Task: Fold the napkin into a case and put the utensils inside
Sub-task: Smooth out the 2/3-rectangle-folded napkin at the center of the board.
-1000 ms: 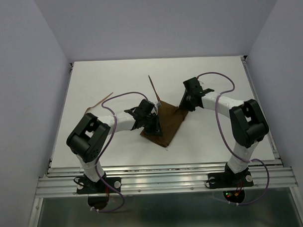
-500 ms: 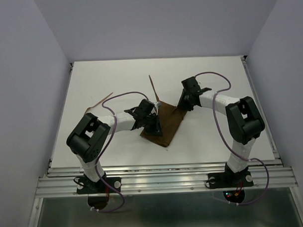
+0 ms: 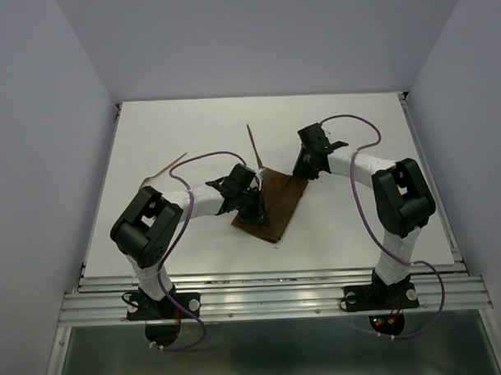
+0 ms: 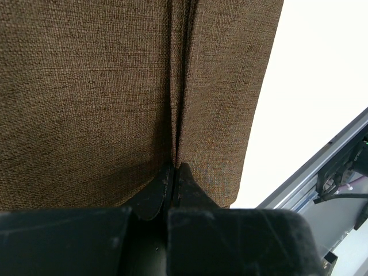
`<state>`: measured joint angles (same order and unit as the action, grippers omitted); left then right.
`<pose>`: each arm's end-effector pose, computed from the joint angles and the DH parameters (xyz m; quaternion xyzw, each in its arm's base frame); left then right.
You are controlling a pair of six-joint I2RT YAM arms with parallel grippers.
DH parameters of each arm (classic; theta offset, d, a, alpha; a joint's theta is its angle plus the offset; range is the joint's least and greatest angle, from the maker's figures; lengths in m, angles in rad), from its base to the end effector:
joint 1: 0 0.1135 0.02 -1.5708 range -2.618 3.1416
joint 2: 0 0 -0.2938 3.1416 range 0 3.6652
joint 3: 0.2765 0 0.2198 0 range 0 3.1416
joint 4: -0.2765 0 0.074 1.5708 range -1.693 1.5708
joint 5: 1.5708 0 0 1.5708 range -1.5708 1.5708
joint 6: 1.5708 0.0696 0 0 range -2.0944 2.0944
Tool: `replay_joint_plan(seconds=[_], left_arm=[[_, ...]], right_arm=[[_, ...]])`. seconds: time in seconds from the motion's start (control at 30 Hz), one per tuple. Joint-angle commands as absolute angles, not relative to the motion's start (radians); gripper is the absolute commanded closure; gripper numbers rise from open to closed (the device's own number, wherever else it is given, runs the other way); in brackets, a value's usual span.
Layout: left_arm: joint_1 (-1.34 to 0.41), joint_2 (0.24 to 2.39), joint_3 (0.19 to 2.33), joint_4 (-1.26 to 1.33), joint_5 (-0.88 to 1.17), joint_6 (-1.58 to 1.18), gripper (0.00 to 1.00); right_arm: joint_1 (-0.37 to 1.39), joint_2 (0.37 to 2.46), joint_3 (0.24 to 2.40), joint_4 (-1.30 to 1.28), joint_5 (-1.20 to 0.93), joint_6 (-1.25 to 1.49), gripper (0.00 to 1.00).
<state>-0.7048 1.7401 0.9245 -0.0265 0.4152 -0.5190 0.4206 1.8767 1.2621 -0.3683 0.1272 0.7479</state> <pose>0.2483 -0.2480 0.1875 0.1580 0.9035 -0.3579 0.1748 0.3643 0.1533 0.2017 0.1738 0.9394 0.1087 0.2747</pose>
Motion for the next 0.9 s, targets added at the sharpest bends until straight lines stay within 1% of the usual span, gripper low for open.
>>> replay_joint_plan(seconds=[0.0, 0.2, 0.37, 0.4, 0.43, 0.47, 0.5, 0.53, 0.57, 0.6, 0.67, 0.7, 0.87], left_arm=[[-0.699, 1.746, 0.925, -0.014, 0.437, -0.492, 1.0], [-0.698, 1.75, 0.923, -0.011, 0.439, -0.492, 1.0], [-0.699, 1.749, 0.919, -0.008, 0.434, -0.492, 1.0], [-0.699, 1.744, 0.917, -0.008, 0.433, -0.492, 1.0], [-0.699, 1.738, 0.916, -0.009, 0.428, -0.492, 1.0], [-0.698, 1.738, 0.916, -0.011, 0.428, -0.492, 1.0], [-0.698, 1.729, 0.916, -0.014, 0.42, -0.492, 1.0], [-0.699, 1.726, 0.919, -0.027, 0.413, -0.492, 1.0], [-0.699, 1.723, 0.923, -0.037, 0.394, -0.492, 0.96], [-0.699, 1.714, 0.928, -0.054, 0.387, -0.492, 0.88], [-0.698, 1.698, 0.933, -0.07, 0.362, -0.492, 0.77], [-0.699, 1.68, 0.934, -0.078, 0.354, -0.494, 0.66], [-0.699, 1.6, 0.96, -0.141, 0.292, -0.494, 0.43]], right_arm=[[0.439, 1.89, 1.319, -0.379, 0.17, 0.746, 0.69], [0.448, 1.925, 1.348, -0.397, 0.163, 0.746, 0.68], [0.457, 1.942, 1.355, -0.397, 0.167, 0.753, 0.69], [0.457, 1.942, 1.356, -0.399, 0.17, 0.755, 0.72], [0.457, 1.944, 1.358, -0.399, 0.17, 0.756, 0.78], [0.457, 1.945, 1.358, -0.399, 0.172, 0.756, 0.78], [0.457, 1.948, 1.361, -0.4, 0.172, 0.755, 0.82], [0.457, 1.95, 1.362, -0.4, 0.172, 0.756, 0.82], [0.457, 1.951, 1.364, -0.402, 0.172, 0.755, 0.82], [0.457, 1.953, 1.367, -0.402, 0.172, 0.752, 0.82], [0.457, 1.956, 1.368, -0.403, 0.173, 0.749, 0.82], [0.457, 1.96, 1.368, -0.403, 0.172, 0.749, 0.83], [0.457, 1.971, 1.362, -0.403, 0.176, 0.747, 0.83]])
